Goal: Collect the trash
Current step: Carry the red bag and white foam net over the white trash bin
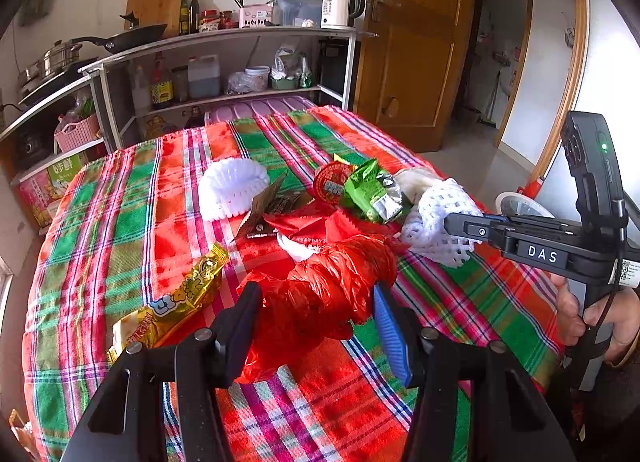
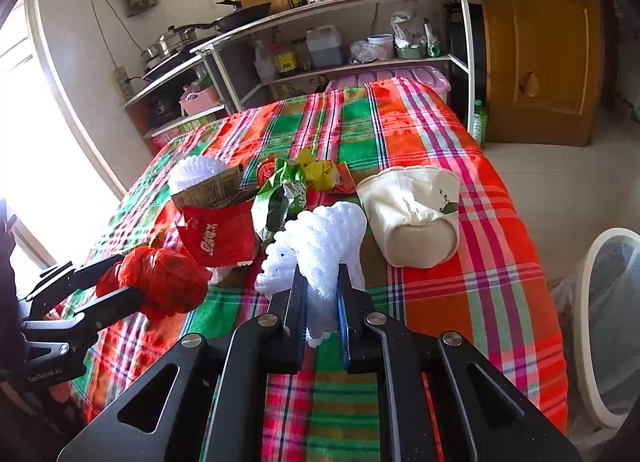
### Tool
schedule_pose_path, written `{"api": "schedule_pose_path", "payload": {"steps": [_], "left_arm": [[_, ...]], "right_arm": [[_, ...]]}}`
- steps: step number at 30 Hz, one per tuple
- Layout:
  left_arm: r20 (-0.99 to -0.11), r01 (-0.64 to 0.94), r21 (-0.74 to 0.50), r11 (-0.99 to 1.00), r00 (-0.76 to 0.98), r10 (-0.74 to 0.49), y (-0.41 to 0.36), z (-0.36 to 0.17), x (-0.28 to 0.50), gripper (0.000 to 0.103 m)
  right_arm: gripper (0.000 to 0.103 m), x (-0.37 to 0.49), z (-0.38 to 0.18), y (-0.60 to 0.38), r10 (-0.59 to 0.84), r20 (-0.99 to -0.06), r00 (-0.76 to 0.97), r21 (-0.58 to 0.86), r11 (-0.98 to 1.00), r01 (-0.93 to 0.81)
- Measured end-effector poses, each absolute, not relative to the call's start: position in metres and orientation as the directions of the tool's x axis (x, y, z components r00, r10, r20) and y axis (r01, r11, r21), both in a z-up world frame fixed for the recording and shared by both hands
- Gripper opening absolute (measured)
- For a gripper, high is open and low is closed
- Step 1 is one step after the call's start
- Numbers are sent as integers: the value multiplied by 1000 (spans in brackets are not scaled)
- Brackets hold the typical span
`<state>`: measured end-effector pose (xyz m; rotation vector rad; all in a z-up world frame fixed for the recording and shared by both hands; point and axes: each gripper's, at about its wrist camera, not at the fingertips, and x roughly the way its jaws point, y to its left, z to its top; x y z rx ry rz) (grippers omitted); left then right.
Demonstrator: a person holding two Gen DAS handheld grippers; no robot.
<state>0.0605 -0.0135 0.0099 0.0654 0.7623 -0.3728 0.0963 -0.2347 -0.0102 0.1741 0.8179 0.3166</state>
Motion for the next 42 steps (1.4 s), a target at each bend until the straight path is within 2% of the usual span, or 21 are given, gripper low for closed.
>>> {"api": "schedule_pose_path", "payload": {"steps": [10, 21, 34, 42], "left_arm": [[-630, 413, -69, 908, 688, -360, -40, 42, 54, 56], [-588, 561, -86, 824, 639, -496, -118, 64, 64, 56], [-609, 703, -133, 698, 498, -617, -235, 51, 82, 56], [-644, 738, -153, 657, 429, -633, -288, 31, 96, 57]], "right_arm": [[13, 62, 29, -265, 290, -618, 731, 264, 952, -154], [13, 26, 56, -343, 117, -590, 799, 236, 971, 31], [13, -15, 65, -428, -87, -600, 796, 193, 949, 249], [13, -18, 50, -465, -156, -634, 757, 172, 926, 335]]}}
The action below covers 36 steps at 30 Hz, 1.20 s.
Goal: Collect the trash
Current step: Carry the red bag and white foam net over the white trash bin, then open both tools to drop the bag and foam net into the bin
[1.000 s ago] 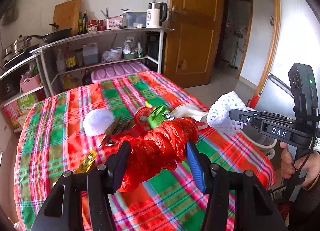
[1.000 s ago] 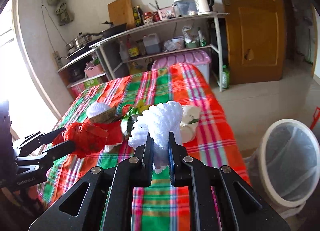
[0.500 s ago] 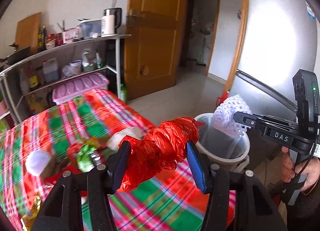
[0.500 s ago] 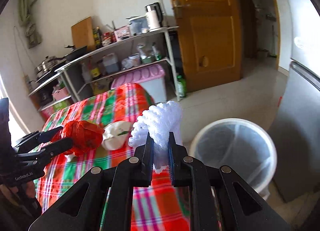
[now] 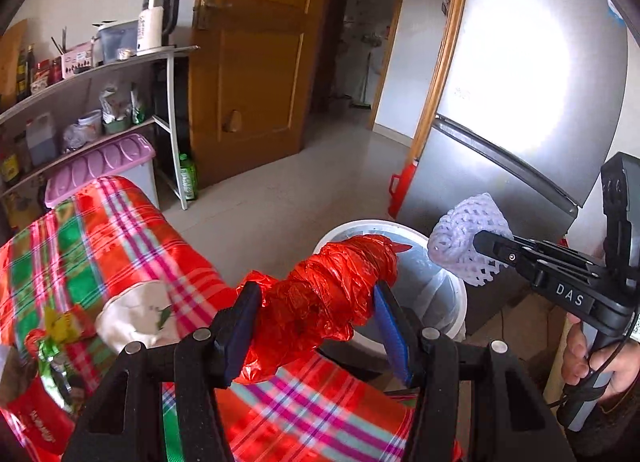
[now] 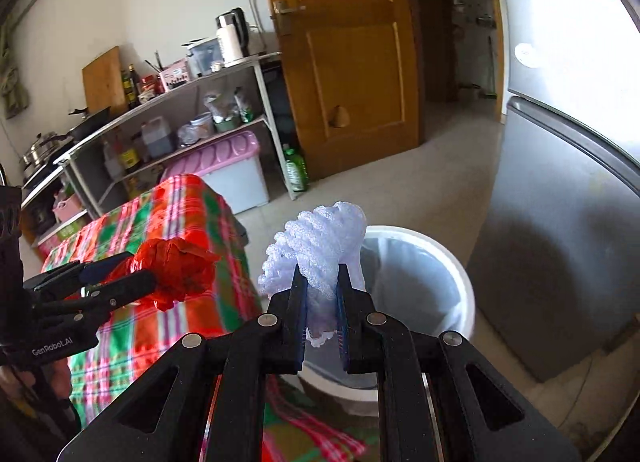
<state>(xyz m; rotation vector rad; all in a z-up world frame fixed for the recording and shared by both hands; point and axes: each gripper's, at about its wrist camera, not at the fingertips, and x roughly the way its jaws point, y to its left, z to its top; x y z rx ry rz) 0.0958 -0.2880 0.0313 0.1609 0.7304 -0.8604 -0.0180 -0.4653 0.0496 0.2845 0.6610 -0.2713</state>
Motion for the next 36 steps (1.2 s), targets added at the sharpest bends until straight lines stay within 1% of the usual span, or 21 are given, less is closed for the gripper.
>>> {"api": "schedule_pose_path", "payload": {"steps": [8, 16, 18, 21, 22, 23, 25, 32, 36], "left_arm": [[-687, 767, -145, 625, 377, -621, -341, 10, 108, 57], [-733, 766, -157, 624, 333, -593, -382, -16, 121, 58], [-745, 764, -157, 626, 324, -583, -389, -21, 121, 60], [-758, 759, -144, 635, 328, -564, -395, -24, 126, 61], [-760, 757, -135, 639, 335, -558, -397, -24, 125, 62], [-758, 757, -132, 640, 338, -557, -398, -24, 125, 65], [-757, 757, -142, 638, 332, -563, -400, -23, 125, 68], [-751, 753, -154, 640, 331, -571, -398, -20, 126, 69], [-742, 749, -161, 643, 338, -579, -391, -14, 123, 73]], "right_arm": [[13, -14, 26, -501, -204, -681, 703, 146, 904, 403], [13, -4, -5, -533, -196, -738, 646, 139, 892, 430], [14, -2, -9, -537, -187, -747, 638, 138, 895, 424], [20, 1, -14, -541, -185, -757, 626, 126, 899, 419], [28, 2, -16, -542, -191, -760, 622, 119, 899, 422], [41, 3, -17, -542, -195, -762, 617, 114, 898, 425], [55, 1, -16, -541, -196, -760, 620, 117, 897, 426], [55, -3, -12, -543, -214, -751, 625, 117, 888, 444], [55, -5, -7, -539, -221, -745, 630, 114, 887, 447]]}}
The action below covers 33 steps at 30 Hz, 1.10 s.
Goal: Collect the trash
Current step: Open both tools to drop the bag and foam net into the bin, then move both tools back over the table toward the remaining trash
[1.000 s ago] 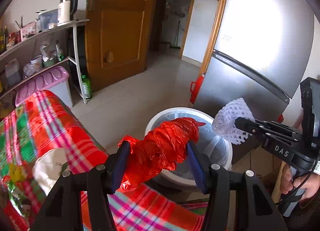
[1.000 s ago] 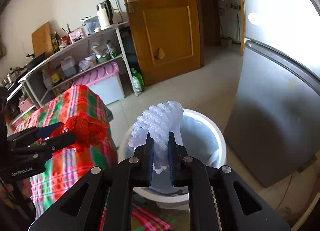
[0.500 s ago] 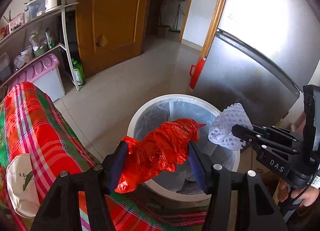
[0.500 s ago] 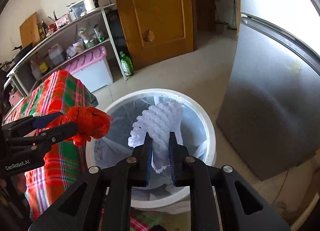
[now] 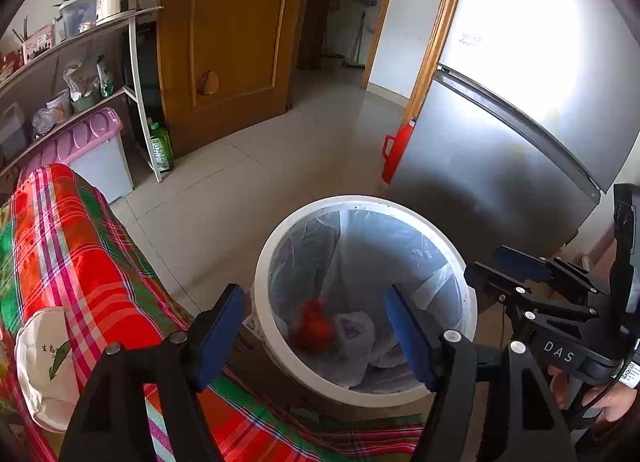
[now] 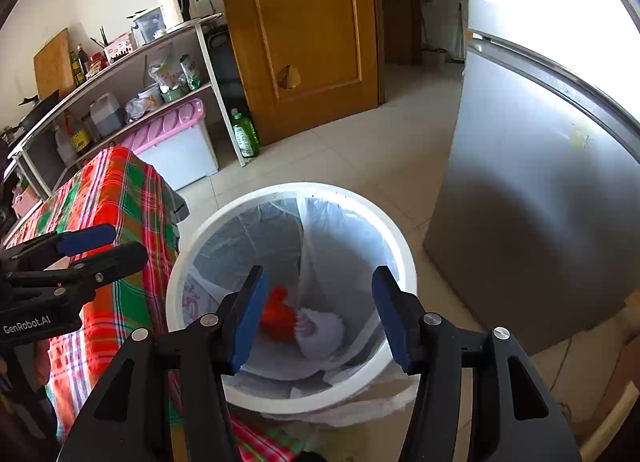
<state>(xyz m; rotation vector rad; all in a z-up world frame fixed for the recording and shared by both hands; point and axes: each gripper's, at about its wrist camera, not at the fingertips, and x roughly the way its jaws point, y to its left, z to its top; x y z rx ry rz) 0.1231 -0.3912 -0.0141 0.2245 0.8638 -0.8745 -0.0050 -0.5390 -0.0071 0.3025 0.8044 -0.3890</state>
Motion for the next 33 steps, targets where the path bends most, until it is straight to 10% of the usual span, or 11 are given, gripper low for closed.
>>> {"api": "schedule_pose_path", "payload": {"steps": [33], "left_arm": [[-631, 490, -170, 855, 612, -477, -169, 44, 106, 75]], "right_arm": [[55, 30, 39, -393, -20, -637, 771, 165, 973, 162]]}}
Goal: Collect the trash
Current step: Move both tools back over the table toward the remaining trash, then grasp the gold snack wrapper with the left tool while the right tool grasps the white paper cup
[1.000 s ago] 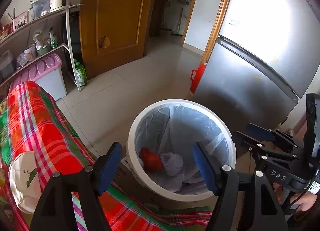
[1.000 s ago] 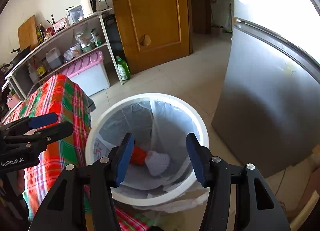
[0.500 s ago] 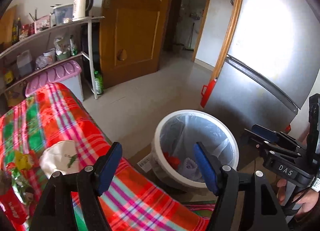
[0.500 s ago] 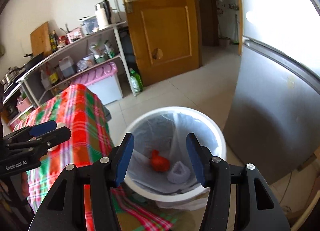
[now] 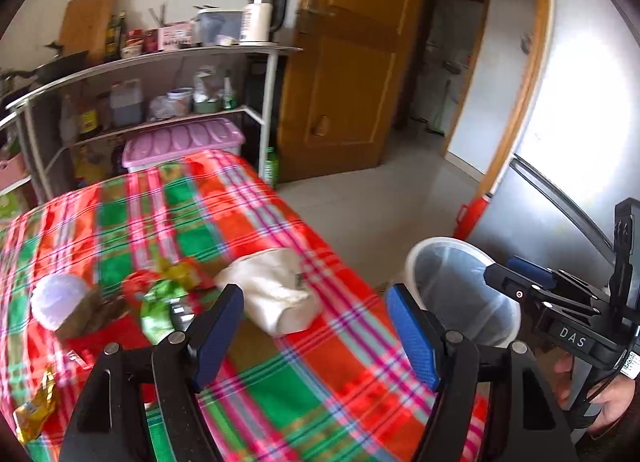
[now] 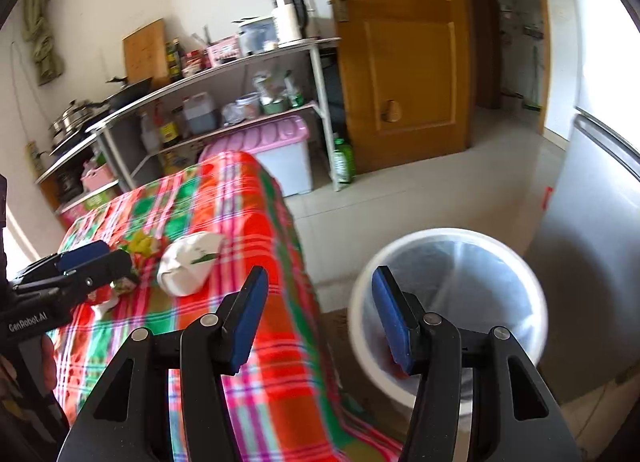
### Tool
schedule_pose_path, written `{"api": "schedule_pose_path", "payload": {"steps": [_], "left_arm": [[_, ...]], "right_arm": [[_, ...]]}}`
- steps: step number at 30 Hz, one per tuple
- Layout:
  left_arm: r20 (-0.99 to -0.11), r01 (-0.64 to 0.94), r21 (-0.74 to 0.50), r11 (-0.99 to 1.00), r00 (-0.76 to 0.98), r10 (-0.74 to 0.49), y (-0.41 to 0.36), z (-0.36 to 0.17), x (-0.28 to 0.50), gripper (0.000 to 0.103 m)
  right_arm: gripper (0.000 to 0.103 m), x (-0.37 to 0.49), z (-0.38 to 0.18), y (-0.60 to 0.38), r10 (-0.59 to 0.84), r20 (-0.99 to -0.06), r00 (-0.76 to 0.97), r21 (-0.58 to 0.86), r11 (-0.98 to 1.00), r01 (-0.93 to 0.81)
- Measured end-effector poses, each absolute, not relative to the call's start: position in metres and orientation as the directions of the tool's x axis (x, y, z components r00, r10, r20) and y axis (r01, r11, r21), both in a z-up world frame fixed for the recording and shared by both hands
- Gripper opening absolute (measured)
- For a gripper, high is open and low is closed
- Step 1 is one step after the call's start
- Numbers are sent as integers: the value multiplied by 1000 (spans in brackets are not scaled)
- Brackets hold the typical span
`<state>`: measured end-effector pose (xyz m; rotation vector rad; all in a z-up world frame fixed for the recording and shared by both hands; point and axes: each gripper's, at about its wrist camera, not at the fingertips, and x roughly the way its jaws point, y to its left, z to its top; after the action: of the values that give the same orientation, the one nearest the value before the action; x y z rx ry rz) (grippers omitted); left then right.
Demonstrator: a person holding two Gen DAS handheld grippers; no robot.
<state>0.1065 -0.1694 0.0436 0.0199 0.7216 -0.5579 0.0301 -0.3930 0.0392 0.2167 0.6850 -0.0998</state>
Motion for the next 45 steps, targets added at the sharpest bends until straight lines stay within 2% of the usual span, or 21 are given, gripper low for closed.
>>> {"api": "schedule_pose_path", "payload": {"steps": [16, 18, 23, 27, 36, 45], "left_arm": [[-644, 303, -182, 935, 682, -347, -51, 29, 116, 76], [-647, 279, -186, 942, 687, -331, -38, 28, 118, 80], [-653, 239, -168, 957, 700, -289, 3, 25, 119, 82], [-678, 185, -155, 970, 695, -241, 40, 18, 124, 83], [-710, 144, -175, 974, 667, -226, 105, -2, 120, 85], [-755, 191, -144, 971, 613, -232, 107, -26, 118, 85]], "right_arm": [[55, 93, 20, -312, 150, -675, 722, 192, 981, -24], [55, 100, 16, -304, 173, -681, 712, 200, 979, -47], [62, 120, 6, -283, 210, -710, 672, 195, 976, -99], [62, 131, 1, -273, 214, -721, 660, 184, 976, -116], [63, 152, -13, -264, 193, -759, 622, 160, 981, -109], [63, 165, -26, -259, 161, -787, 596, 134, 987, -89]]}}
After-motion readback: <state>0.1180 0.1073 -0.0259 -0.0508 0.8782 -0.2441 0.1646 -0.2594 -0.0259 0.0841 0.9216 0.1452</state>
